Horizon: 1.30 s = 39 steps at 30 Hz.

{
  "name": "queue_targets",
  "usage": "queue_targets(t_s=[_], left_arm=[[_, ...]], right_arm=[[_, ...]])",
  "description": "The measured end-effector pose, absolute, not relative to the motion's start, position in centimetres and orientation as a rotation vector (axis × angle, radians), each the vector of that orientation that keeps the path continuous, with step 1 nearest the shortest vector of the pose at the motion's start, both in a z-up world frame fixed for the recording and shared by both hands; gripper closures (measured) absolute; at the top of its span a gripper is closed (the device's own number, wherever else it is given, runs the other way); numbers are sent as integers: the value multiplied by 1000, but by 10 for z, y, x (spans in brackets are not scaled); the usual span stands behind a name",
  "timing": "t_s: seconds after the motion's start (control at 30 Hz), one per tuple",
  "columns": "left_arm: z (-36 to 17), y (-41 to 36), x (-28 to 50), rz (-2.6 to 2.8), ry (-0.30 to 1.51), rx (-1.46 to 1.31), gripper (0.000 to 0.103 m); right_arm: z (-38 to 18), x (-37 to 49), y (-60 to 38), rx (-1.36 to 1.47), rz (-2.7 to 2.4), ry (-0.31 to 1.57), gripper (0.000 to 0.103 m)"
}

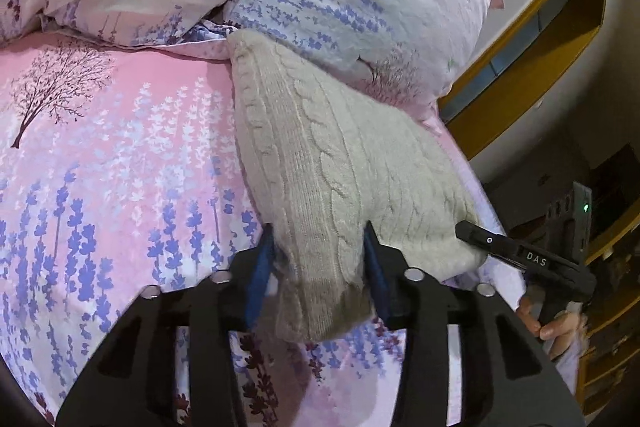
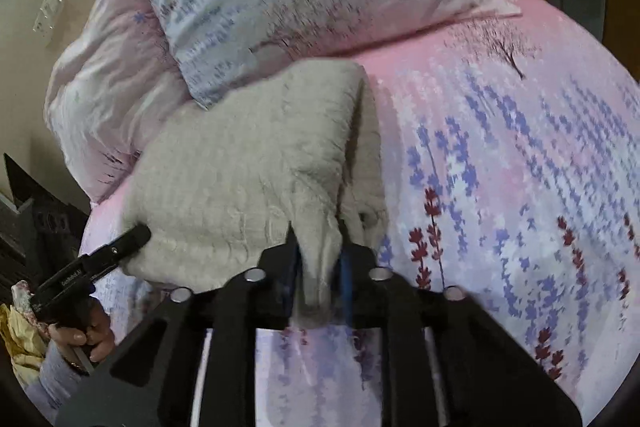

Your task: Fold small clothes

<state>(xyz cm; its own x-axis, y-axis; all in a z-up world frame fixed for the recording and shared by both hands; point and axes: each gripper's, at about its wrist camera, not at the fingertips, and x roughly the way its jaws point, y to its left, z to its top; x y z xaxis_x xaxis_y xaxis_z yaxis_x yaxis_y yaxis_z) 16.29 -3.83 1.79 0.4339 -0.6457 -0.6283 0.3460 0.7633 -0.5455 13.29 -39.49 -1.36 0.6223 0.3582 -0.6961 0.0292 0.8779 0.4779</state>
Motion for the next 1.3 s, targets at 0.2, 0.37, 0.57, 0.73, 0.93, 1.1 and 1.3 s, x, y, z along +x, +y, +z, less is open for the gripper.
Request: queue_targets(t_s=[0.2,0.37,0.57,0.73,0.93,1.1,1.3], left_arm=[[24,-13,195,-552,910,-482,18],[7,-18,225,-544,997,-530,18],[-1,-32,231,-560,1015,-525,18],[-5,-35,234,-566,1033,-541,17],[-10,-47,238,-590,1062,-560,17],[-12,-53,239,-600,1060,-550,29],[-7,-40,235,-650,1041,-541,54]], right_arm=[[1,170,-426,636,193,823,46],[-24,219,-426,672,186,902,94],[-28,243,-427,612,76,899,95],[-23,218,-441,718,147,918,29],[-40,197,-447,797,231,998,29],[-42,194,-433,798,290,1006,50],[-32,185,-415,764,317,957,75]])
